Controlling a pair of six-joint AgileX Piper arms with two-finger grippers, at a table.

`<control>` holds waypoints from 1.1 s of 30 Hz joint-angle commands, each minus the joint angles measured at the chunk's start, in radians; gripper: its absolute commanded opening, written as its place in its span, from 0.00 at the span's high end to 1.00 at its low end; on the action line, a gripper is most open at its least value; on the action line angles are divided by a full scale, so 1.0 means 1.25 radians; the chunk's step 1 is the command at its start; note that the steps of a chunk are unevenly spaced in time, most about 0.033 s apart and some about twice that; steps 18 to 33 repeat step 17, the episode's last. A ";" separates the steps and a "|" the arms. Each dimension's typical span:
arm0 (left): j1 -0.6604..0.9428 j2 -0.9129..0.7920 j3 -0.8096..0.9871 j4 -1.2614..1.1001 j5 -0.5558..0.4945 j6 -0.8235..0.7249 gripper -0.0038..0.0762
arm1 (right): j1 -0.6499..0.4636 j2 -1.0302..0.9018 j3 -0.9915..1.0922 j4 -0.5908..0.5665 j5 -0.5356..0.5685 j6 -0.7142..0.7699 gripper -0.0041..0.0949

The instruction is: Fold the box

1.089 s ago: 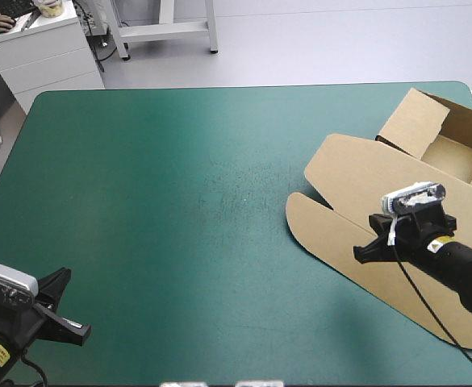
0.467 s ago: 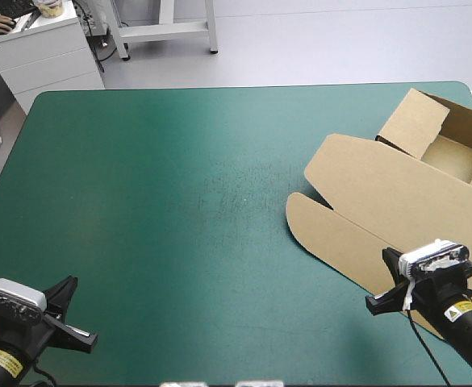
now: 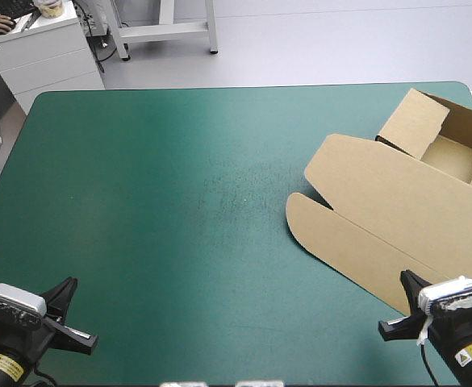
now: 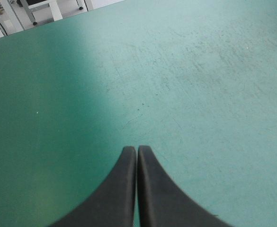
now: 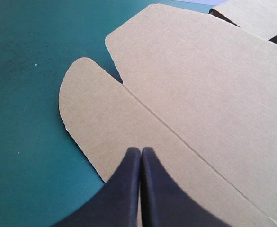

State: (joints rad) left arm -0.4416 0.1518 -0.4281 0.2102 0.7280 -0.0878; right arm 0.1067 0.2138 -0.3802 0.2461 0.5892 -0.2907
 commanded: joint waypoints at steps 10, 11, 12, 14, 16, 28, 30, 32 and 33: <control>0.000 -0.034 -0.019 0.009 0.005 -0.011 0.96 | 0.000 -0.088 -0.015 -0.007 -0.010 0.020 0.98; 0.000 -0.034 -0.019 0.009 0.005 -0.011 0.96 | 0.000 -0.088 -0.015 -0.007 -0.003 0.026 0.98; 0.000 -0.034 -0.019 0.009 0.005 -0.011 0.96 | 0.000 -0.088 -0.015 -0.007 0.011 0.034 0.98; 0.000 -0.034 -0.019 0.009 0.009 -0.011 0.96 | 0.000 -0.088 -0.015 -0.007 0.011 0.038 0.98; 0.000 -0.034 -0.019 0.012 0.009 -0.011 0.96 | 0.000 -0.088 -0.015 -0.007 0.011 0.038 0.98; 0.000 -0.034 -0.019 0.012 0.009 -0.011 0.96 | 0.000 -0.088 -0.015 -0.007 0.013 0.038 0.98; 0.000 -0.034 -0.019 0.012 0.009 -0.011 0.96 | 0.000 -0.088 -0.015 -0.007 0.013 0.038 0.98; 0.000 -0.034 -0.019 0.012 0.009 -0.011 0.96 | 0.000 -0.088 -0.015 -0.007 0.013 0.038 0.98; 0.000 -0.034 -0.019 0.012 0.009 -0.011 0.96 | 0.000 -0.088 -0.015 -0.007 0.013 0.038 0.98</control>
